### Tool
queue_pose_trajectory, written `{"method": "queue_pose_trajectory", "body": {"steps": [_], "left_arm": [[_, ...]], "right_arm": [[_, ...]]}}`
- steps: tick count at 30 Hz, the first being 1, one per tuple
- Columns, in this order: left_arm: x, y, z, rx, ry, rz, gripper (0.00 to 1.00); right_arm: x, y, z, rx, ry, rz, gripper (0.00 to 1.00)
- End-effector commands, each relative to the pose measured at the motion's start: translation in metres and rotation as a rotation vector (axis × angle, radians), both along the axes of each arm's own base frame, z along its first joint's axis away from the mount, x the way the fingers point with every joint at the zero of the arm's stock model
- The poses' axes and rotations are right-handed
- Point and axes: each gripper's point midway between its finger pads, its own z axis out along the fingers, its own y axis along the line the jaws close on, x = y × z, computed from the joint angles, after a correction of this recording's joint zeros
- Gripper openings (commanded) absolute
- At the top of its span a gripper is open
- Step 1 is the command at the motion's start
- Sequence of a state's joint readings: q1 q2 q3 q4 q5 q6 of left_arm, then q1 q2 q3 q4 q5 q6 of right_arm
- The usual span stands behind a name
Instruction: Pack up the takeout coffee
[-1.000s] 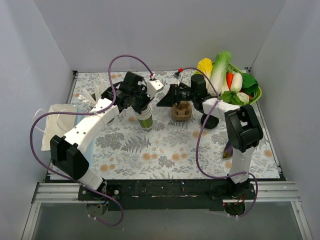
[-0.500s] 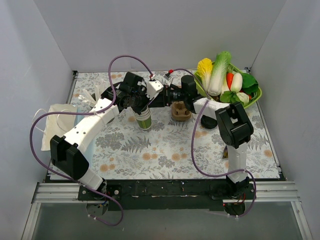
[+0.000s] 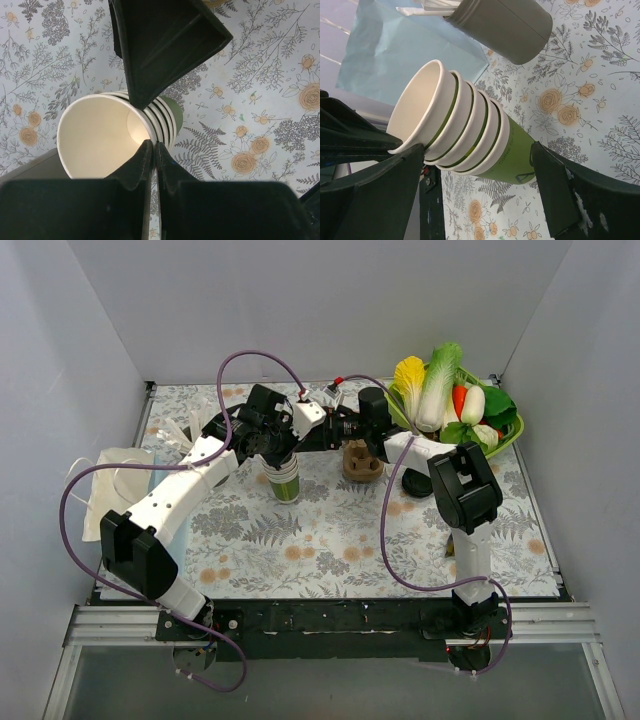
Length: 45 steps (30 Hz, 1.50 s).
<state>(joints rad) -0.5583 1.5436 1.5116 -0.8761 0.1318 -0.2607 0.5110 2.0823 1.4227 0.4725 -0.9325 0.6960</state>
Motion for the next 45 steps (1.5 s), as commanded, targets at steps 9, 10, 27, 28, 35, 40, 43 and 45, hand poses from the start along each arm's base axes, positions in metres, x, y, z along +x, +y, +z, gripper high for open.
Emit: {"method": "queue_pose_trajectory", "body": {"steps": [9, 10, 27, 28, 35, 40, 43, 45], "left_arm": [[0.008, -0.003, 0.03, -0.045, -0.102, -0.002, 0.0], [0.008, -0.003, 0.031, -0.044, -0.105, -0.002, 0.0], [0.002, 0.012, 0.062, -0.027, -0.202, -0.002, 0.0], [0.001, 0.013, 0.064, -0.026, -0.204, -0.001, 0.0], [-0.004, 0.028, 0.124, -0.056, -0.374, 0.008, 0.0], [-0.036, 0.027, 0.167, -0.143, -0.41, -0.078, 0.0], [-0.067, 0.024, 0.148, -0.15, -0.32, -0.19, 0.0], [-0.091, 0.021, 0.115, -0.134, -0.22, -0.283, 0.0]], "right_arm": [[0.016, 0.005, -0.014, -0.072, -0.056, -0.045, 0.95], [0.015, 0.005, -0.014, -0.072, -0.057, -0.043, 0.95], [0.009, -0.005, 0.062, -0.006, -0.285, -0.012, 0.95], [0.006, -0.008, 0.072, 0.0, -0.309, -0.011, 0.95], [0.003, -0.04, 0.113, -0.033, -0.495, -0.046, 0.96], [0.007, -0.087, 0.149, -0.14, -0.722, -0.175, 0.96], [0.006, -0.126, 0.151, -0.313, -0.875, -0.275, 0.96], [0.001, -0.146, 0.137, -0.417, -0.917, -0.301, 0.96]]}}
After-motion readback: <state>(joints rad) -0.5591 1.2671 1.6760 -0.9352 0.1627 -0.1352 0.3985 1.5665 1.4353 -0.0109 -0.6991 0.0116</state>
